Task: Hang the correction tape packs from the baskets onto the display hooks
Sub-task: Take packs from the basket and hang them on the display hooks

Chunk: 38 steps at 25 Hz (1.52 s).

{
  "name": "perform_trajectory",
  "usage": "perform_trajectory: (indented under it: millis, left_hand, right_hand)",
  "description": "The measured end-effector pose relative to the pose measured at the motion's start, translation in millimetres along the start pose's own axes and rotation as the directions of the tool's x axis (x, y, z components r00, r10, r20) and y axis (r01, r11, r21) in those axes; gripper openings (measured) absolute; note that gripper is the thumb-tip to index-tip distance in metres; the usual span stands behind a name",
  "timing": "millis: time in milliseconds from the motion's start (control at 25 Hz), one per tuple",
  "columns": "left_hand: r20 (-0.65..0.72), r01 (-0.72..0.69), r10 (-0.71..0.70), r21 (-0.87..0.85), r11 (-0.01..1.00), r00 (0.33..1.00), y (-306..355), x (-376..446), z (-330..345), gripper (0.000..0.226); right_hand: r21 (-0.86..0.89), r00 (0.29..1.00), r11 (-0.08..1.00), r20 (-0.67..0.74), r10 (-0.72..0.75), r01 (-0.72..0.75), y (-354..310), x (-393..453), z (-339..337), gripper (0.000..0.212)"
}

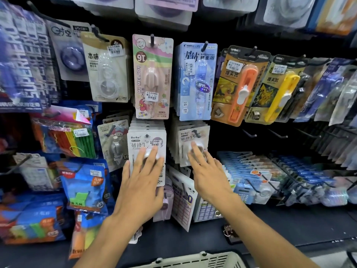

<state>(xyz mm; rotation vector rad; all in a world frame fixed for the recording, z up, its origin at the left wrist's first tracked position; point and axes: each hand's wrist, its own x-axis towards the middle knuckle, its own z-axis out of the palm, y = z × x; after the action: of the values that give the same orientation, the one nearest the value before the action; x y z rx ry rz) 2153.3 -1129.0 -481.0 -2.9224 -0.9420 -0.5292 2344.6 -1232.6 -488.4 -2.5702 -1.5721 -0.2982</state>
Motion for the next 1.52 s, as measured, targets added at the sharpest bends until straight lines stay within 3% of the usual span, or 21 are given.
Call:
perform_trajectory:
  millis: [280, 440, 480, 560, 600, 680, 760, 840, 880, 920, 960, 1040, 1160, 1240, 1320, 1440, 1520]
  left_hand:
    - [-0.011, -0.045, 0.045, -0.008, 0.999, 0.999, -10, -1, 2, 0.079]
    - [-0.079, -0.063, 0.060, -0.035, 0.997, 0.995, -8, -20, 10, 0.082]
    - [-0.122, -0.064, 0.059, -0.034, 0.997, 0.991, -5, -28, 15, 0.081]
    - [-0.153, -0.062, 0.053, -0.052, 0.997, 0.987, 5, -49, 35, 0.076]
    - [-0.101, -0.059, 0.051, -0.079, 0.995, 0.994, 11, -64, 53, 0.071]
    - [0.189, 0.002, 0.030, -0.171, 0.985, 0.982, 19, -104, 98, 0.055]
    - [0.521, 0.144, -0.027, -0.185, 0.972, 0.853, 21, -154, 145, 0.041]
    - [0.712, 0.195, -0.062, -0.106, 0.975, 0.699, 21, -203, 182, 0.039]
    - [0.793, 0.162, -0.047, -0.066, 0.984, 0.607, 22, -224, 199, 0.042]
    - [0.859, 0.116, -0.017, -0.049, 0.992, 0.512, 23, -241, 214, 0.045]
    - [0.898, 0.081, 0.008, -0.048, 0.996, 0.440, 25, -253, 225, 0.049]
    - [0.922, 0.078, 0.020, -0.054, 0.995, 0.386, 28, -266, 243, 0.056]
    - [0.918, 0.175, 0.002, -0.078, 0.982, 0.396, 31, -269, 261, 0.068]
    - [0.896, 0.258, -0.002, -0.126, 0.958, 0.444, 32, -261, 268, 0.074]
    - [0.843, 0.317, 0.026, -0.230, 0.920, 0.537, 33, -246, 268, 0.080]
    - [0.713, 0.222, 0.046, -0.279, 0.934, 0.699, 40, -221, 265, 0.053]
    - [0.720, 0.317, 0.001, -0.306, 0.898, 0.694, 40, -213, 262, 0.036]
  right_hand:
    - [0.126, 0.991, 0.991, 0.113, -0.065, 0.050, -6, 60, -15, 0.074]
    - [0.243, 0.995, 0.965, -0.006, -0.103, 0.102, -13, 12, 16, 0.076]
    - [0.328, 0.997, 0.941, -0.017, -0.079, 0.080, -16, -15, 34, 0.073]
    - [0.500, 0.995, 0.865, 0.095, -0.008, -0.041, -25, -81, 84, 0.063]
    - [0.543, 0.981, 0.828, 0.186, 0.047, -0.142, -29, -119, 114, 0.058]
    - [0.515, 0.914, 0.777, 0.360, 0.187, -0.362, -37, -194, 172, 0.048]
    - [0.440, 0.806, 0.732, 0.535, 0.251, -0.520, -47, -249, 220, 0.042]
    - [0.370, 0.639, 0.693, 0.751, 0.170, -0.619, -55, -272, 247, 0.043]
    - [0.331, 0.568, 0.733, 0.818, 0.090, -0.594, -57, -276, 258, 0.050]
    - [0.292, 0.540, 0.818, 0.841, 0.027, -0.496, -56, -276, 266, 0.059]
    - [0.243, 0.558, 0.908, 0.830, -0.012, -0.342, -52, -275, 272, 0.067]
    - [0.147, 0.610, 0.989, 0.785, -0.108, -0.014, -40, -276, 281, 0.083]
    - [0.130, 0.631, 0.976, 0.746, -0.213, 0.177, -35, -281, 286, 0.077]
    - [0.146, 0.678, 0.973, 0.698, -0.231, 0.181, -34, -273, 285, 0.051]
    - [0.181, 0.712, 0.977, 0.670, -0.209, 0.115, -31, -250, 270, 0.034]
    - [0.397, 0.742, 0.916, 0.596, -0.306, 0.059, -30, -216, 250, 0.027]
    - [0.547, 0.851, 0.835, 0.466, -0.240, -0.065, -34, -209, 247, 0.023]
